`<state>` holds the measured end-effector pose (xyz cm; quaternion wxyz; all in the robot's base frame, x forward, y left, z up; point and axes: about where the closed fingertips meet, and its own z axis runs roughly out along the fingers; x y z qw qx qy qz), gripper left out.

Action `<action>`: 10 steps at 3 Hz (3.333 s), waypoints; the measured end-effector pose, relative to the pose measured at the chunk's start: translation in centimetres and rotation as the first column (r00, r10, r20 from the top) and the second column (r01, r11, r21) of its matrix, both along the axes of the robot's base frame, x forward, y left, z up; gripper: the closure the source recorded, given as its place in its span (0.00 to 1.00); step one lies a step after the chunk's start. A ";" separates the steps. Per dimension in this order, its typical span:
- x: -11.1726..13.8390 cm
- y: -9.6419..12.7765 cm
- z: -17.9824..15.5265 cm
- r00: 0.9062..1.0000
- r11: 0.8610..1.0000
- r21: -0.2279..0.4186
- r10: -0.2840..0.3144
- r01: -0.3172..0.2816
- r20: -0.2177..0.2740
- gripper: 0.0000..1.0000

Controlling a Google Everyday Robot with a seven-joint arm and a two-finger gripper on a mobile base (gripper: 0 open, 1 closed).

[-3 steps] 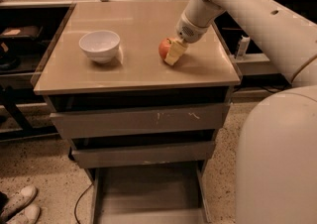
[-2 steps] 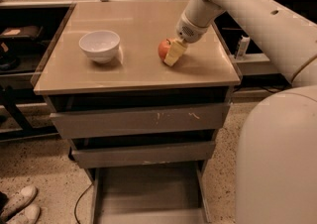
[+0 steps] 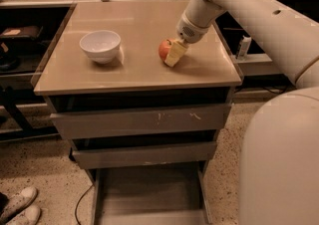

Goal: Place apple into bottom drawer

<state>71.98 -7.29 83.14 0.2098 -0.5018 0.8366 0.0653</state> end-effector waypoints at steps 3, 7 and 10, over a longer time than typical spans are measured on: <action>-14.1 -4.0 3.5 0.961 0.961 -0.016 -0.275 0.275 0.008 1.00; -26.4 -6.1 -5.7 0.906 0.929 -0.067 -0.370 0.364 -0.203 1.00; -28.1 -5.5 -8.9 0.887 0.923 -0.052 -0.381 0.381 -0.263 1.00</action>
Offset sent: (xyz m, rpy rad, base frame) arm -0.1740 -0.0553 0.0081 -0.0923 0.0498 -0.3034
